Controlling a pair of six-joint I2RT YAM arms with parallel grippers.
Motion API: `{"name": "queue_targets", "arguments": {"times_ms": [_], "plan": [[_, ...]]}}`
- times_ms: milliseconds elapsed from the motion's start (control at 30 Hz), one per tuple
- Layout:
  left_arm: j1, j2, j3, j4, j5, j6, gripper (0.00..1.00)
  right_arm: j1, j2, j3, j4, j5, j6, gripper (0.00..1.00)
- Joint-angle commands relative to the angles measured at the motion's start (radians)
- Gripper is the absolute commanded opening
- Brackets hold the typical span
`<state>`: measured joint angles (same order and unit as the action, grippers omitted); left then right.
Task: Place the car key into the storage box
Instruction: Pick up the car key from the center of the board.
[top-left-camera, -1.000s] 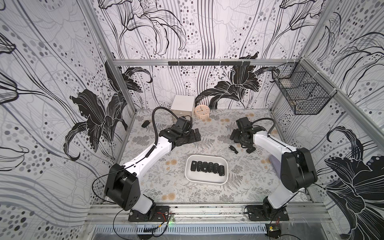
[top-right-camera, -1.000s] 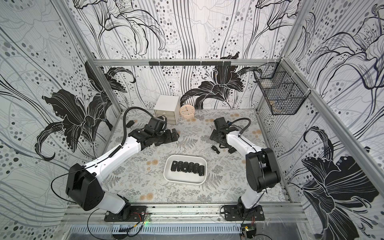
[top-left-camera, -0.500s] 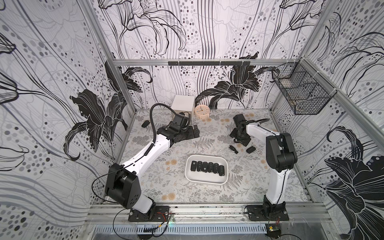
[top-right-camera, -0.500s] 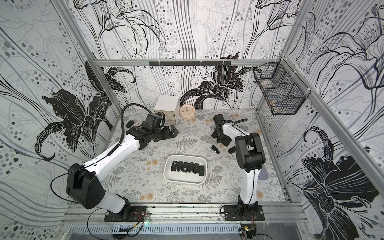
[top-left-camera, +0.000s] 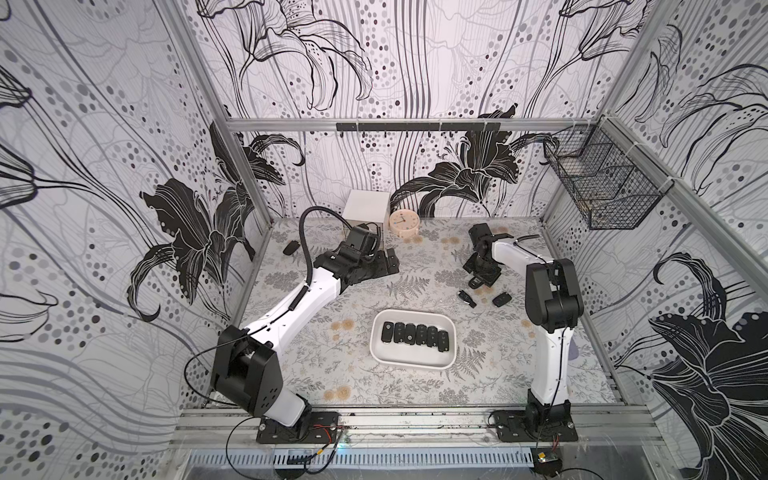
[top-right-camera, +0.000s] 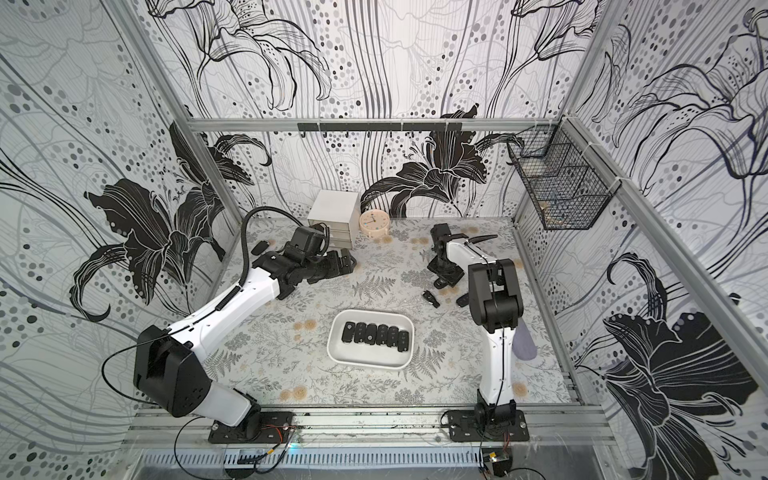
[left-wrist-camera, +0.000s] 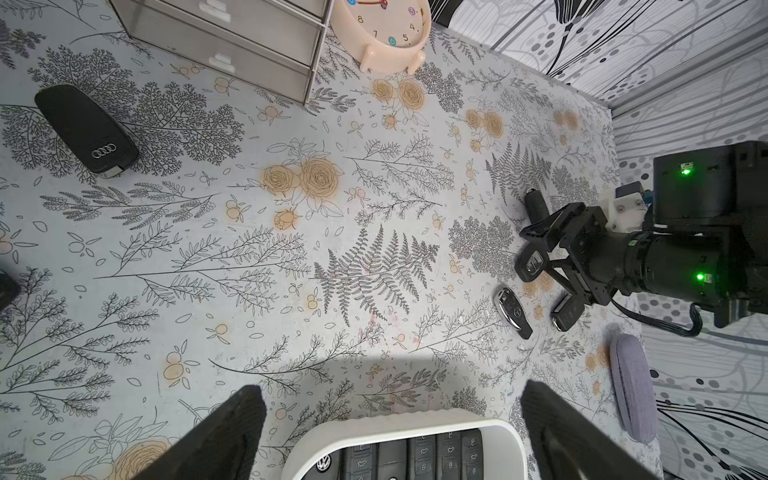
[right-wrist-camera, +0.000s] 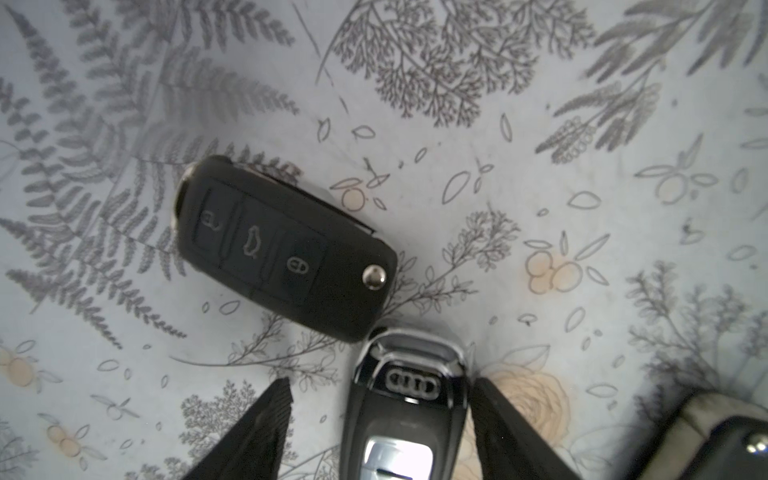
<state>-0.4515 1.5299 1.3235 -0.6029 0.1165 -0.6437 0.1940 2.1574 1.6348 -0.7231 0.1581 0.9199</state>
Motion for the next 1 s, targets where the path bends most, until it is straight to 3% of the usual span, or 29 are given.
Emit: {"name": "queue_targets", "arguments": {"times_ms": [0, 200, 400, 600, 967], "plan": [[0.008, 0.006, 0.001, 0.044, -0.009, -0.016, 0.99, -0.001, 0.02, 0.005, -0.083, 0.01, -0.026, 0.68], [0.01, -0.007, -0.025, 0.067, -0.003, -0.03, 0.99, 0.0, -0.014, -0.063, -0.075, 0.011, -0.05, 0.64], [0.008, -0.013, -0.032, 0.066, 0.011, -0.04, 0.99, -0.001, -0.035, -0.103, -0.057, -0.003, -0.058, 0.52], [0.01, -0.035, -0.06, 0.066, 0.015, -0.055, 0.99, -0.001, -0.084, -0.127, -0.029, -0.003, -0.09, 0.32], [0.01, -0.095, -0.114, 0.065, 0.019, -0.056, 0.99, 0.032, -0.252, -0.22, 0.015, 0.003, -0.199, 0.32]]}}
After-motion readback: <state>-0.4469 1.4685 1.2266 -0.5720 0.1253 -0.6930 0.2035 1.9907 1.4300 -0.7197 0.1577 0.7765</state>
